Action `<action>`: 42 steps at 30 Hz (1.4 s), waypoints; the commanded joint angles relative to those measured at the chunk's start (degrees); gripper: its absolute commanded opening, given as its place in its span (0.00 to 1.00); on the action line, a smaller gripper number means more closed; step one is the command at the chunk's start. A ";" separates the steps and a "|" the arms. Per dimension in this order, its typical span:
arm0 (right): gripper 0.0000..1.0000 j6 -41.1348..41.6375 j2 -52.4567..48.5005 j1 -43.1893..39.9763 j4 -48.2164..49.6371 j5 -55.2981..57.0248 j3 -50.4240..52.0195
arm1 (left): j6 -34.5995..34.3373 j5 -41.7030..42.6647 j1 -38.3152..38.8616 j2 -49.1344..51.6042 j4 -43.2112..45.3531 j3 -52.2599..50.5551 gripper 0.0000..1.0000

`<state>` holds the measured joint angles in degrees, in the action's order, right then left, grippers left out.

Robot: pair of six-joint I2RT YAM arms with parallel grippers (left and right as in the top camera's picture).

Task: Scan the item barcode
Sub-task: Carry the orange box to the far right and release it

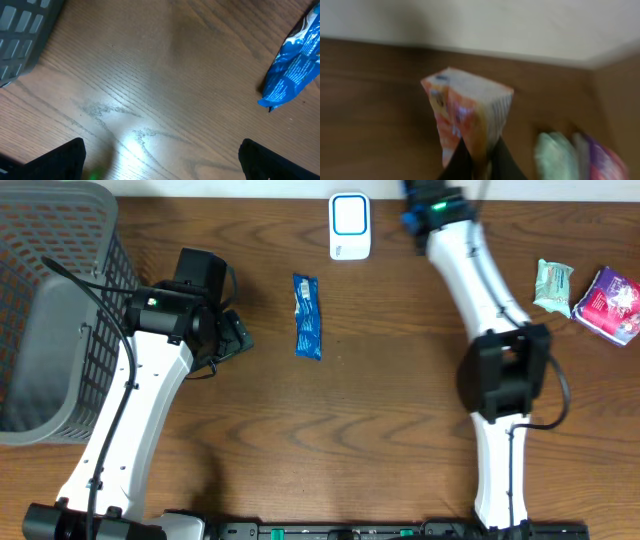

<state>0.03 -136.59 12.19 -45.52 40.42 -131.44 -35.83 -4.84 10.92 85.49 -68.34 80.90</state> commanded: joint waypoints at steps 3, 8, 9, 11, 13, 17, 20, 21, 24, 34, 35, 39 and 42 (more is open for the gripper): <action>0.01 1.60 0.31 -10.32 -9.42 16.48 -1.95 | -0.28 -0.35 -0.24 0.11 -0.20 -0.07 0.98; 0.01 1.64 0.28 -16.52 -13.90 13.20 -1.25 | -0.26 -0.35 -0.24 0.11 -0.20 -0.07 0.98; 0.02 1.66 0.28 -17.94 -14.27 11.45 -0.81 | -0.26 -0.35 -0.24 0.11 -0.17 -0.07 0.98; 0.07 1.66 0.28 -19.67 -14.75 8.63 -0.17 | -0.28 -0.35 -0.24 0.11 -0.20 -0.07 0.98; 0.11 1.75 0.28 -21.33 -15.32 5.53 0.02 | -0.28 -0.35 -0.24 0.11 -0.20 -0.07 0.98; 0.13 3.19 0.28 -22.93 -16.04 5.51 0.02 | -0.26 -0.35 -0.24 0.11 -0.20 -0.07 0.98; 0.17 5.35 0.20 -24.22 -17.03 2.67 0.04 | -0.28 -0.35 -0.24 0.11 -0.20 -0.07 0.98; 0.22 5.51 0.17 -24.74 -17.81 -0.92 0.04 | -0.28 -0.35 -0.24 0.11 -0.20 -0.07 0.98; 0.30 6.49 0.17 -25.16 -18.60 -3.93 0.04 | -0.28 -0.35 -0.24 0.11 -0.20 -0.07 0.98; 0.38 9.14 0.17 -24.83 -19.91 -18.53 0.04 | -0.28 -0.35 -0.24 0.11 -0.20 -0.07 0.98; 0.38 9.11 0.17 -24.70 -19.96 -22.14 0.04 | -0.26 -0.35 -0.24 0.11 -0.20 -0.07 0.98; 0.40 7.17 0.17 -23.47 -20.63 -47.12 0.04 | -0.26 -0.35 -0.24 0.11 -0.20 -0.07 0.98; 0.53 7.17 0.17 -21.79 -21.68 -61.94 0.04 | -0.28 -0.35 -0.24 0.11 -0.20 -0.07 0.98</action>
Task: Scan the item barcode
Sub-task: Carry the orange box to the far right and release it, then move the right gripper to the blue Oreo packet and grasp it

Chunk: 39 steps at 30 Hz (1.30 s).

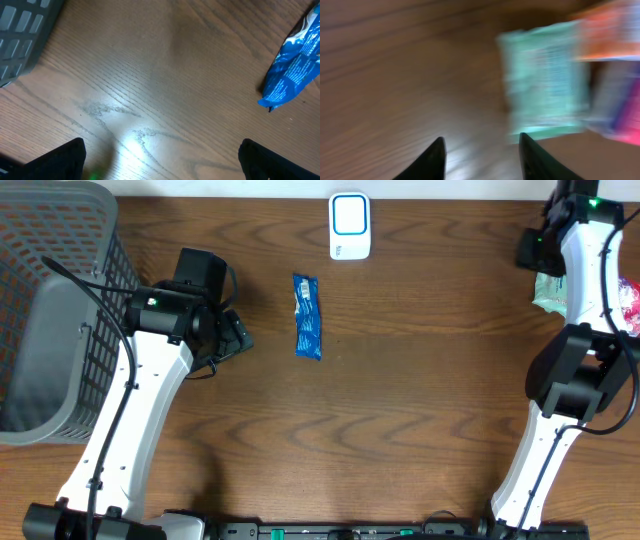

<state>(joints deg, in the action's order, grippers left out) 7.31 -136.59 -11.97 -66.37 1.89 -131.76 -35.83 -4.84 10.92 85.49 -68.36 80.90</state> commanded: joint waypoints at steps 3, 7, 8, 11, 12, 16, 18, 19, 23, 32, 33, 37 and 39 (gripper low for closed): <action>0.59 -0.11 0.17 5.07 -2.69 -32.00 0.37 | -0.28 -0.33 -0.24 0.11 -0.17 -0.07 0.98; 0.69 -0.20 0.17 10.49 -5.60 -33.66 0.37 | -0.28 -0.35 -0.24 0.11 -0.17 -0.07 0.98; 0.71 -0.74 0.17 12.26 -6.21 -33.64 0.37 | -0.28 -0.35 -0.24 0.11 -0.17 -0.07 0.98; 0.70 -1.14 -0.04 18.56 -6.14 -32.26 0.37 | -0.28 -0.35 -0.24 0.11 -0.17 -0.07 0.98; 0.69 -1.11 -0.20 20.68 -5.60 -30.99 0.37 | -0.28 -0.35 -0.24 0.11 -0.17 -0.07 0.98; 0.68 3.10 -1.09 27.91 -3.89 -22.34 0.37 | -0.28 -0.33 -0.24 0.11 -0.15 -0.07 0.98; 0.66 6.36 -1.77 30.86 -3.91 -18.36 0.37 | -0.28 -0.33 -0.24 0.11 -0.15 -0.07 0.98; 0.65 7.28 -2.23 32.81 -4.02 -16.81 0.37 | -0.26 -0.35 -0.24 0.11 -0.15 -0.07 0.98; 0.63 7.32 -3.91 38.34 -3.89 -13.16 0.37 | -0.26 -0.33 -0.24 0.11 -0.15 -0.07 0.98; 0.59 14.78 -6.80 46.84 -2.78 -2.60 0.37 | -0.28 -0.35 -0.24 0.11 -0.15 -0.07 0.98; 0.59 14.78 -6.99 47.28 -2.54 -2.43 0.37 | -0.28 -0.35 -0.24 0.11 -0.15 -0.07 0.98; 0.59 14.78 -9.29 49.09 -1.11 -1.31 0.37 | -0.28 -0.35 -0.24 0.11 -0.15 -0.07 0.98; 0.58 14.78 -10.64 49.46 -0.87 -1.18 0.37 | -0.26 -0.35 -0.24 0.11 -0.15 -0.07 0.98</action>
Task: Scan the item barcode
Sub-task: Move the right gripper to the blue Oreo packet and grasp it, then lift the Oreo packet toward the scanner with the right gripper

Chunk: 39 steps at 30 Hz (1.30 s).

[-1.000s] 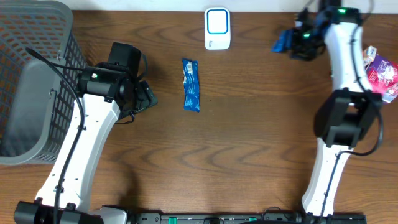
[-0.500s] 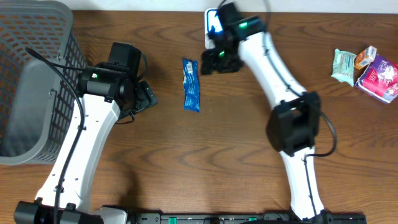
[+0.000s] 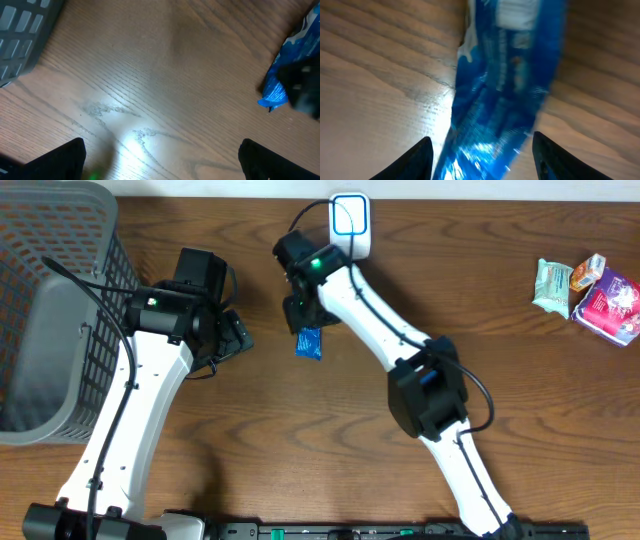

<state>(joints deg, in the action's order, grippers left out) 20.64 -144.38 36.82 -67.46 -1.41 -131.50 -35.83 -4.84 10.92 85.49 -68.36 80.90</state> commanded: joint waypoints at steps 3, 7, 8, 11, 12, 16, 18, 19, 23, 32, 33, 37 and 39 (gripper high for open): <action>0.41 1.62 -3.87 0.68 -0.11 3.69 0.11 | -0.26 -0.35 -0.24 0.11 -0.15 -0.07 0.98; 0.11 1.64 -3.54 -0.33 -2.49 8.50 0.09 | -0.28 -0.35 -0.24 0.11 -0.15 -0.07 0.98; 0.06 1.64 -3.34 -0.63 -3.39 9.53 0.09 | -0.26 -0.35 -0.24 0.11 -0.15 -0.07 0.98; 0.01 1.64 -1.92 -2.47 -7.10 10.78 0.02 | -0.28 -0.35 -0.24 0.11 -0.15 -0.07 0.98; 0.02 1.62 -1.01 -3.32 -8.63 10.78 0.02 | -0.26 -0.33 -0.24 0.11 -0.15 -0.07 0.98; 0.09 0.17 1.57 -5.38 -13.33 10.99 0.02 | -0.26 -0.33 -0.24 0.11 -0.15 -0.07 0.98; 0.26 -0.61 2.45 -6.40 -15.58 10.97 0.02 | -0.28 -0.35 -0.24 0.11 -0.15 -0.07 0.98; 0.44 -0.61 2.67 -6.91 -16.59 10.95 0.02 | -0.26 -0.35 -0.24 0.11 -0.15 -0.07 0.98; 0.73 -2.16 3.19 -8.31 -19.39 10.97 0.02 | -0.28 -0.35 -0.24 0.11 -0.15 -0.07 0.98; 0.71 -3.96 3.28 -6.62 -17.27 14.69 -1.44 | -0.26 -0.35 -0.24 0.11 -0.15 -0.07 0.98; 0.71 -3.96 3.28 -5.90 -16.81 15.98 -1.57 | -0.26 -0.35 -0.24 0.11 -0.15 -0.07 0.98; 0.71 -3.96 3.26 -2.75 -13.31 21.29 -1.53 | -0.26 -0.35 -0.24 0.11 -0.15 -0.07 0.98; 0.72 -2.97 3.26 -1.27 -10.97 25.03 -1.11 | -0.28 -0.35 -0.24 0.11 -0.15 -0.07 0.98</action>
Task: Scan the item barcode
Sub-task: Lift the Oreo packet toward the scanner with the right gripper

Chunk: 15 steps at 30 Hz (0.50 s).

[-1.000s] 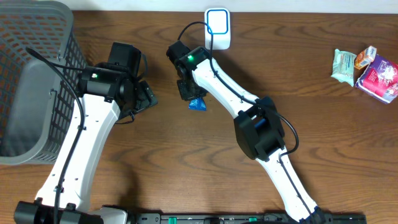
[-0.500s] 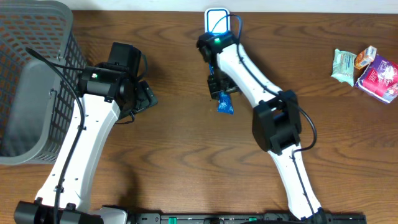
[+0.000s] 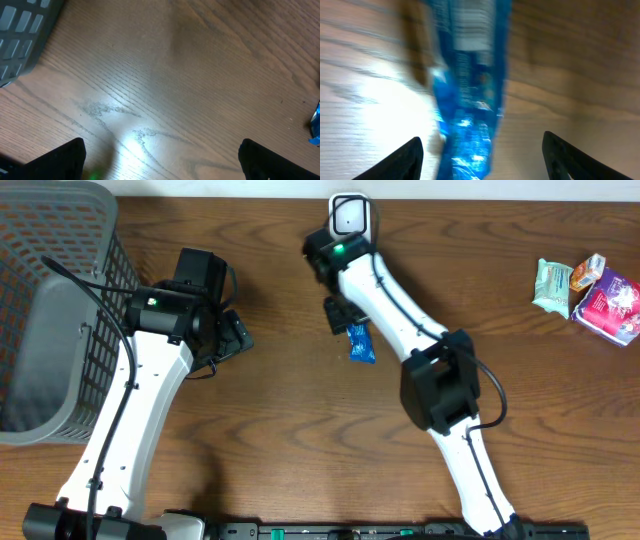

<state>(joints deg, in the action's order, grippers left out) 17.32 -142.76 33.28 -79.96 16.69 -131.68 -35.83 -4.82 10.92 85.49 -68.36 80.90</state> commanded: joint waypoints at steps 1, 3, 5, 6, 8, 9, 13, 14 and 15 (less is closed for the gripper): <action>0.71 1.29 1.64 2.89 2.43 8.55 -0.76 | -0.28 -0.37 -0.24 0.11 -0.15 -0.07 0.98; 0.71 1.57 1.51 3.72 4.17 9.64 -0.11 | -0.28 -0.37 -0.24 0.11 -0.15 -0.07 0.98; 0.70 2.69 1.07 4.50 5.90 11.06 0.68 | -0.26 -0.37 -0.24 0.11 -0.15 -0.07 0.98; 0.70 3.13 0.87 4.68 6.29 11.85 0.83 | -0.28 -0.37 -0.24 0.11 -0.15 -0.07 0.98; 0.70 4.15 0.22 4.90 6.69 13.75 1.14 | -0.28 -0.37 -0.24 0.11 -0.15 -0.07 0.98; 0.69 4.15 -0.20 4.94 7.02 14.43 1.44 | -0.28 -0.37 -0.24 0.11 -0.15 -0.07 0.98; 0.70 4.55 -0.63 4.85 9.14 14.75 4.57 | -0.28 -0.37 -0.24 0.11 -0.15 -0.07 0.98; 0.70 4.52 -0.63 4.83 10.01 14.91 5.66 | -0.26 -0.37 -0.24 0.11 -0.15 -0.07 0.98; 0.70 4.52 -0.63 4.81 10.80 14.93 6.64 | -0.26 -0.37 -0.24 0.11 -0.15 -0.07 0.98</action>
<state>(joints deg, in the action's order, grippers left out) 20.40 -142.76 38.02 -70.37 29.02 -127.98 -35.83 -4.84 10.92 85.49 -68.36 80.90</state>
